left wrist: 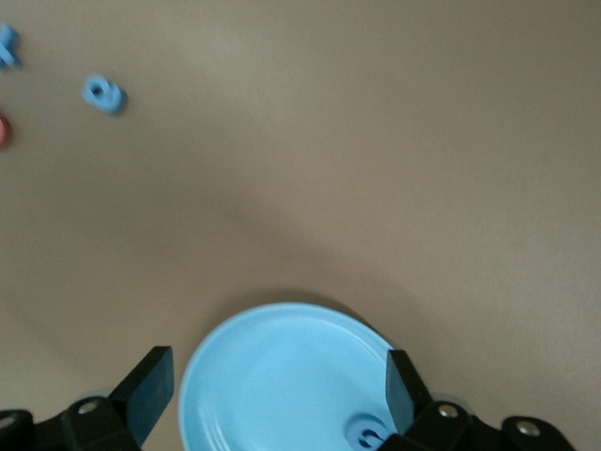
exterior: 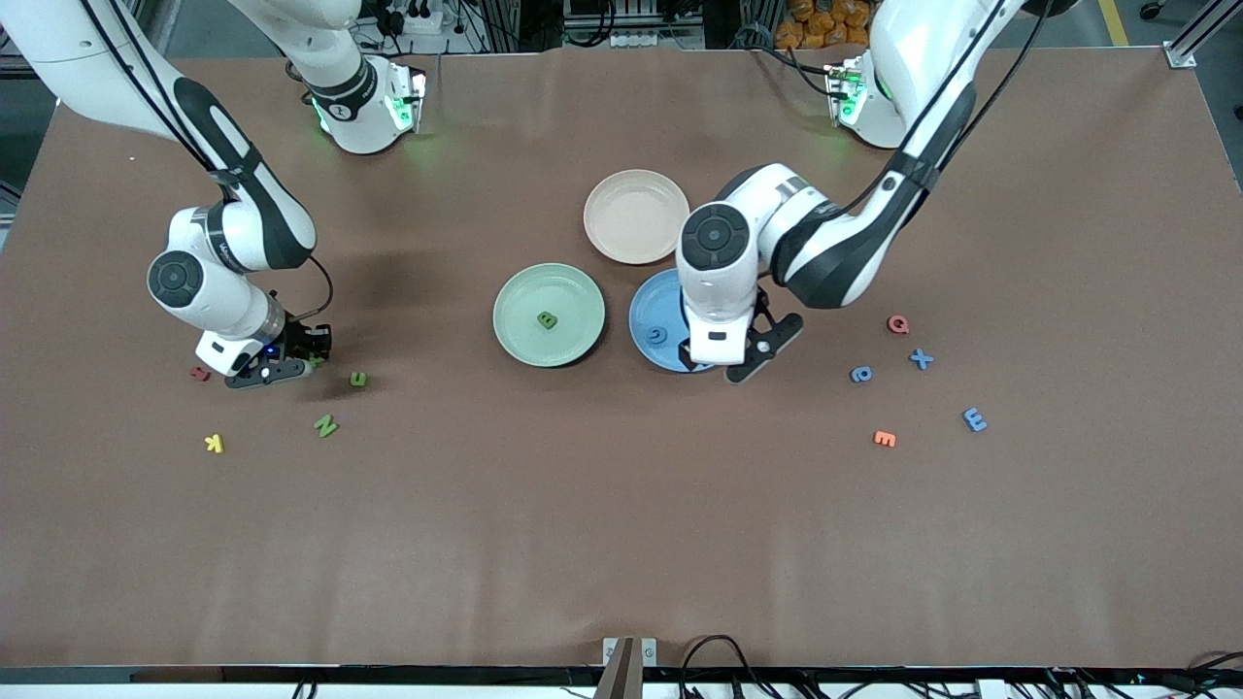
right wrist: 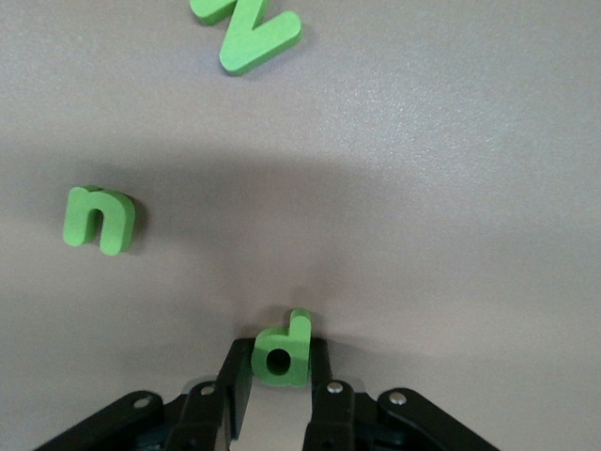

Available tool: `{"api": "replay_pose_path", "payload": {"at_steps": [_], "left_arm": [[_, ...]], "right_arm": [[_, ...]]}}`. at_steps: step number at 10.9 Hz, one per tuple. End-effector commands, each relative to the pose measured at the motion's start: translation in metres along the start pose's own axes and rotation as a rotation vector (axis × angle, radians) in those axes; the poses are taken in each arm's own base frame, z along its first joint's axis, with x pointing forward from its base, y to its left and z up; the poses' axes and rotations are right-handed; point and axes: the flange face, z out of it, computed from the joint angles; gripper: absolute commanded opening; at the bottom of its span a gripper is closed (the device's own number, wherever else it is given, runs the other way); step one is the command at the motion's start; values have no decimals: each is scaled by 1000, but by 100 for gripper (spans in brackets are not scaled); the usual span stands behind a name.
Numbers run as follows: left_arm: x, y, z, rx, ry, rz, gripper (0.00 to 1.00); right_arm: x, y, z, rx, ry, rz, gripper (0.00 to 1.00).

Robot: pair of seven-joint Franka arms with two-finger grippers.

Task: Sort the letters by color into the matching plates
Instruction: 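Place the green d on the green plate while the left gripper returns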

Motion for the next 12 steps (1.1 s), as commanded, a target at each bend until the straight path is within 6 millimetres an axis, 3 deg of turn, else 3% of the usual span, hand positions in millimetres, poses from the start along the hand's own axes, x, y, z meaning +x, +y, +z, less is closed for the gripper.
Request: {"api": "replay_pose_path", "payload": {"at_steps": [1,2,4,6,8,10,12], "left_arm": [[30,-22,-39,-12,53,64,100],[36,-26,-50,-22,64,80,100],[68,-42,-63,-33,65,132,100],[86,-55,-79,-40,65,207,100],[115,-73,-90,-77,17,273,100],[156,-98,-92,-123,-51,269,100],[183,-117,-91,-177,-102,257,100]], "right_arm": [[-1,-3,2,1,11,-17,21],[-1,-3,1,0,13,-17,21],[3,-9,-11,-10,25,-18,14],[7,-19,-19,-12,37,13,14],[11,-33,-26,-12,48,52,14],[17,-65,-35,-14,53,113,14],[22,-107,-42,-3,59,157,14]]}}
